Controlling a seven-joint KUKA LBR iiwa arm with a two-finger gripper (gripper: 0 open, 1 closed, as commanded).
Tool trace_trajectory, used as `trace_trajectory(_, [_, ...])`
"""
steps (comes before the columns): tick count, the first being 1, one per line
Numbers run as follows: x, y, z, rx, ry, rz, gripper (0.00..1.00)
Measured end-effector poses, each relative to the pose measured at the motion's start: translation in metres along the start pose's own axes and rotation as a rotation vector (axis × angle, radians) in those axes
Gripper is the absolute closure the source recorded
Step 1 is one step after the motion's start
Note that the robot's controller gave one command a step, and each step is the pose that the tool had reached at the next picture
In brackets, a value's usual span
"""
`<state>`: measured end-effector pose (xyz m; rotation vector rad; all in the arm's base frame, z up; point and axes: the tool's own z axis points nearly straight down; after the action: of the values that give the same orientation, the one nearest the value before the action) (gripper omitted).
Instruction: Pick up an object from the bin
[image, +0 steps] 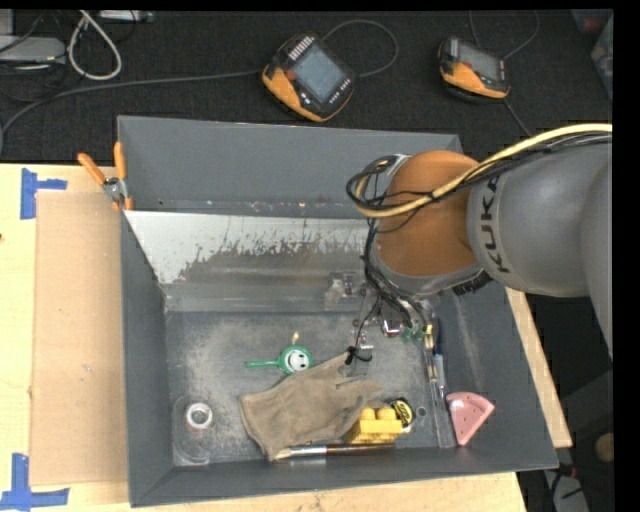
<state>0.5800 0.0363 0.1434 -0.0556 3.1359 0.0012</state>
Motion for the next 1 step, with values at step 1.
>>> trace_trajectory(1, [0.0034, -0.0106, 0.0447, -0.002, 0.018, -0.012, 0.0])
